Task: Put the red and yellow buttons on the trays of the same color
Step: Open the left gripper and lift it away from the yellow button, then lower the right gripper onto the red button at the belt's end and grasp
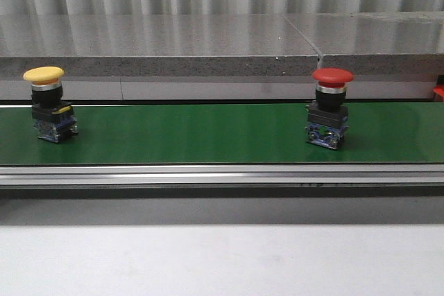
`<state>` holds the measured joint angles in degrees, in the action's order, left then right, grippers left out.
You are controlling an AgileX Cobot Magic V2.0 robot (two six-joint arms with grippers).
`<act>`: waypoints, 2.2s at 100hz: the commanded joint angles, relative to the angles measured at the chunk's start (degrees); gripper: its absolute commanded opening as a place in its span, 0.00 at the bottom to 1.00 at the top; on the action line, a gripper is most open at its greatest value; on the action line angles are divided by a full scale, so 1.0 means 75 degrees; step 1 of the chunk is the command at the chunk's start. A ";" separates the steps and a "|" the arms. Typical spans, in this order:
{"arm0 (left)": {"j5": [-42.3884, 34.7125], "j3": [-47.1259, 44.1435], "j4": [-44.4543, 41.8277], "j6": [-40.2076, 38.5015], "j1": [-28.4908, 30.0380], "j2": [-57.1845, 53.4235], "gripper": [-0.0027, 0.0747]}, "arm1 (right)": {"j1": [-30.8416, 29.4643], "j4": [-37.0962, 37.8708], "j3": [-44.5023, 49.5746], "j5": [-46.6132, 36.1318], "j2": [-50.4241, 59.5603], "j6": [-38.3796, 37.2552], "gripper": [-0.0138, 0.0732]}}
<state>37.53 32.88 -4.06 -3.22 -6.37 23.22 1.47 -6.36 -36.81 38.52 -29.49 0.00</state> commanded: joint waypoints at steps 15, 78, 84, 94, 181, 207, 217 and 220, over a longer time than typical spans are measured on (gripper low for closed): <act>-0.0600 0.0197 0.0001 -0.0077 -0.0038 0.0056 0.01 | 0.0002 -0.0421 -0.0483 -0.0380 -0.1023 0.0000 0.05; -0.0600 0.0197 0.0001 -0.0077 -0.0038 0.0056 0.01 | 0.0002 -0.0706 -0.0483 0.0221 -0.1298 0.0071 0.78; -0.0600 0.0197 0.0001 -0.0077 -0.0038 0.0056 0.01 | 0.0002 -0.0771 -0.0494 0.0316 -0.1425 0.0234 0.78; -0.0600 0.0197 0.0001 -0.0077 -0.0038 0.0056 0.01 | 0.0002 -0.0866 -0.0505 0.0400 -0.1866 0.0391 0.78; -0.0600 0.0197 0.0001 -0.0077 -0.0038 0.0056 0.01 | 0.0582 -0.1427 -0.2882 0.0209 -0.6324 0.1944 0.78; -0.0600 0.0197 0.0001 -0.0077 -0.0038 0.0056 0.01 | 0.0582 -0.1165 -0.3211 -0.0020 -0.7051 0.1944 0.78; -0.0600 0.0197 0.0001 -0.0077 -0.0038 0.0056 0.01 | 0.0582 -0.1079 -0.3243 -0.0036 -0.7219 0.1944 0.72; -0.0600 0.0197 0.0001 -0.0077 -0.0038 0.0056 0.01 | 0.0582 -0.1054 -0.3243 0.0015 -0.7245 0.1944 0.68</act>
<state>37.40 32.88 -4.06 -3.22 -6.37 23.22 5.94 -14.68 -59.08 40.36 -84.82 13.91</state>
